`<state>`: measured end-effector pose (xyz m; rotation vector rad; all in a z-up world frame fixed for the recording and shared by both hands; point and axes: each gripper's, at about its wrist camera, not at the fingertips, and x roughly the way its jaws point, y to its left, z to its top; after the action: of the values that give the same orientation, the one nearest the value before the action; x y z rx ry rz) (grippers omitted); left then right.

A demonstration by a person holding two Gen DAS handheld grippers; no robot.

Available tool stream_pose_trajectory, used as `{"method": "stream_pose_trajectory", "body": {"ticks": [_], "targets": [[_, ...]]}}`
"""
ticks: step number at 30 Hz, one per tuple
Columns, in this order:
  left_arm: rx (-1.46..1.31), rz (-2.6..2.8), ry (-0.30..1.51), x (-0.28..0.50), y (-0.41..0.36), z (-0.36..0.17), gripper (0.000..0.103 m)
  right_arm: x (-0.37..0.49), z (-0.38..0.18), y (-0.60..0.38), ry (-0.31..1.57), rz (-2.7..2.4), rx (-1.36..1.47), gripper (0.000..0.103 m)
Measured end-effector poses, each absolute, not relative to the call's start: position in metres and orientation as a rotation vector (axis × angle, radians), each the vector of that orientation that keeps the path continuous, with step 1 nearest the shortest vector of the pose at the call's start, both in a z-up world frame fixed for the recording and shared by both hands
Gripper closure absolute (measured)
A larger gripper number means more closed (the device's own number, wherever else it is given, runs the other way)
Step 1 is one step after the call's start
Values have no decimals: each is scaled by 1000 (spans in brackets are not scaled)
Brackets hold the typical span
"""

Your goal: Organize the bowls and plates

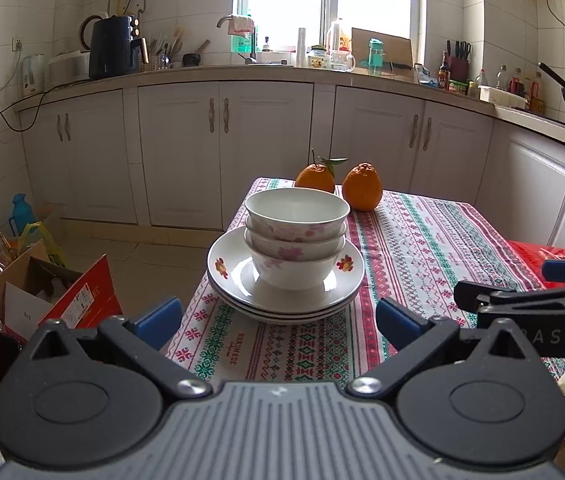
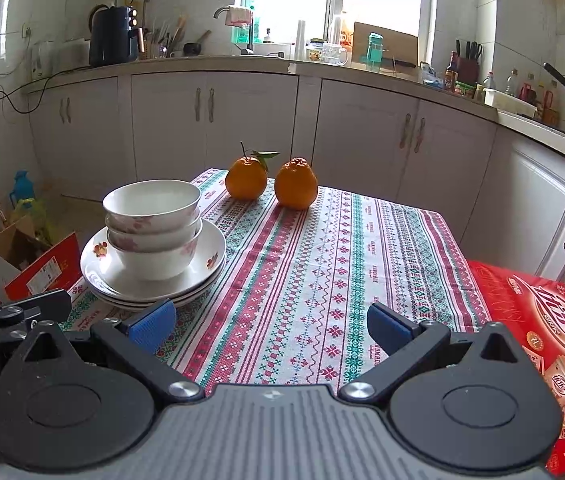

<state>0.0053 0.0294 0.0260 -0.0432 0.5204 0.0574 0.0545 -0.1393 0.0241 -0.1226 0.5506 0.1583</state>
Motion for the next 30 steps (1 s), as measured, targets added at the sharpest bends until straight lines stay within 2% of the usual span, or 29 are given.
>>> {"method": "stream_pose_trajectory", "body": {"ticks": [30], "targets": [[-40, 80, 519, 1, 25, 33, 1, 50, 27, -140, 529, 137, -124, 0]]}}
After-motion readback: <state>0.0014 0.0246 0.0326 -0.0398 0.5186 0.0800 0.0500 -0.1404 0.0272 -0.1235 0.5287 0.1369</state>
